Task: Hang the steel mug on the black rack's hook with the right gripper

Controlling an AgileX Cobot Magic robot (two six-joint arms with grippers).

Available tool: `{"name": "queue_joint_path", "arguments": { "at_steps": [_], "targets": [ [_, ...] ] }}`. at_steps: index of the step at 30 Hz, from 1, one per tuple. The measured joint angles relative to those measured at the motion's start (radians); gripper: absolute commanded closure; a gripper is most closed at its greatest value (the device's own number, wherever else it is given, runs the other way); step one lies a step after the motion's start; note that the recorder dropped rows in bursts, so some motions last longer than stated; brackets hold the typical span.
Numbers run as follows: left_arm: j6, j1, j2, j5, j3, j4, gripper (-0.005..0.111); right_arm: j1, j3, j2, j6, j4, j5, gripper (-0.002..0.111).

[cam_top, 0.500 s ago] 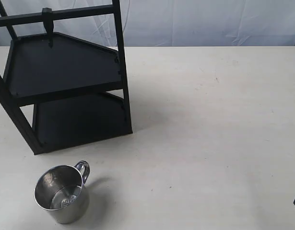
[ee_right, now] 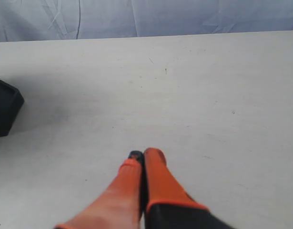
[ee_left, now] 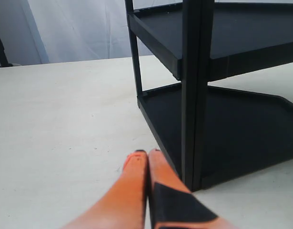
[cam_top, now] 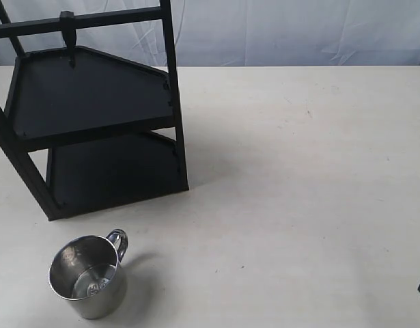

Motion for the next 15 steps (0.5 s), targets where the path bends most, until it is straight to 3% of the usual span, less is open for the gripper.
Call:
{"name": "queue_joint_path", "arguments": {
  "at_steps": [3,5,10,15],
  "targets": [
    [0.0,0.0,0.0,0.0,0.0,0.0,0.107,0.0,0.0,0.0,0.0,-0.017,-0.038,0.108],
    [0.0,0.0,0.0,0.0,0.0,0.0,0.107,0.0,0.0,0.0,0.0,0.081,-0.104,0.108],
    [0.0,0.0,0.0,0.0,0.0,0.0,0.107,0.0,0.0,0.0,0.004,0.635,-0.247,0.108],
    [0.0,0.0,0.0,0.0,0.0,0.0,0.107,0.0,0.0,0.0,0.007,0.96,-0.235,0.109]
  ]
}}
